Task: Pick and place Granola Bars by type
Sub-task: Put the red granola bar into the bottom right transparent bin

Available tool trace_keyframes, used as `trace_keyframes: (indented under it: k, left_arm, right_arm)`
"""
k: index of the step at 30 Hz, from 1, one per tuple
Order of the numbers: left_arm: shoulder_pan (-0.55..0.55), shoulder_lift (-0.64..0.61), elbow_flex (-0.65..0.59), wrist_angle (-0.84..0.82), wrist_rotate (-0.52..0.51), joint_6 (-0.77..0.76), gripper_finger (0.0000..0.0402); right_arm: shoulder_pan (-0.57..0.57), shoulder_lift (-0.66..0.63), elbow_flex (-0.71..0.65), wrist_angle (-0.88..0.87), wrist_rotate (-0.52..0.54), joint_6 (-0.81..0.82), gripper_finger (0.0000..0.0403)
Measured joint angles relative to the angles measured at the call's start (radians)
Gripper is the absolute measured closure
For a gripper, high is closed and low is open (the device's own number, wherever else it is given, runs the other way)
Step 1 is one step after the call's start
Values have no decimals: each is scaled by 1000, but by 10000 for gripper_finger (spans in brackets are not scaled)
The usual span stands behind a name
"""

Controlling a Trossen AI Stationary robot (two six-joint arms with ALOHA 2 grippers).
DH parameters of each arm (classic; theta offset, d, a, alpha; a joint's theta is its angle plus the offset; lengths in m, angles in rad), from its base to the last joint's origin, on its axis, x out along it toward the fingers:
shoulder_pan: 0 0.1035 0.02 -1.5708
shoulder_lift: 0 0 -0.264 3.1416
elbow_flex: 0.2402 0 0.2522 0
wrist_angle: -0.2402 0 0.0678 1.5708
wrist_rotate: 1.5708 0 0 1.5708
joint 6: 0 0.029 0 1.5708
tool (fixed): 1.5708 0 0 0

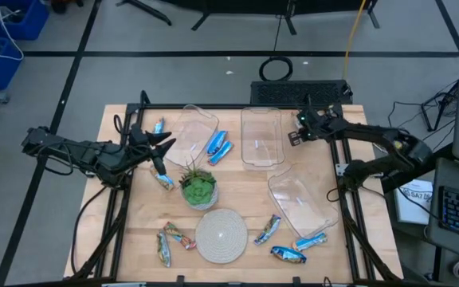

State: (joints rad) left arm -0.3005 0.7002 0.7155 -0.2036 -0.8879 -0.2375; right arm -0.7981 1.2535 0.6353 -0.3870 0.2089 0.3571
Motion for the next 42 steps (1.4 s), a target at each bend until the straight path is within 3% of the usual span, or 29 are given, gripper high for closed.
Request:
trace_keyframes:
  k: [7,11,14,19,26,31,36,42]
  left_arm:
    - [0,0,0,-1,20,-41,275]
    - [0,0,0,-5,122,-165,275]
    - [0,0,0,-51,185,-228,275]
    - [-7,8,0,-141,373,-242,275]
    - [-44,65,1,-238,529,-300,275]
    - [-103,148,1,-333,676,-374,275]
    - [-191,252,1,-349,762,-411,275]
    - [-307,393,0,-345,844,-529,275]
  right_arm:
    - [131,-400,162,-504,-40,52,399]
    - [331,-555,316,-710,-140,209,400]
    - [514,-597,397,-776,-148,361,400]
    - [809,-535,417,-738,-126,514,400]
    - [1183,-278,398,-567,-101,603,401]
    - [1428,-193,398,-630,4,801,401]
    - [1599,-181,398,-693,105,1024,401]
    - [1664,-88,353,-736,48,1073,402]
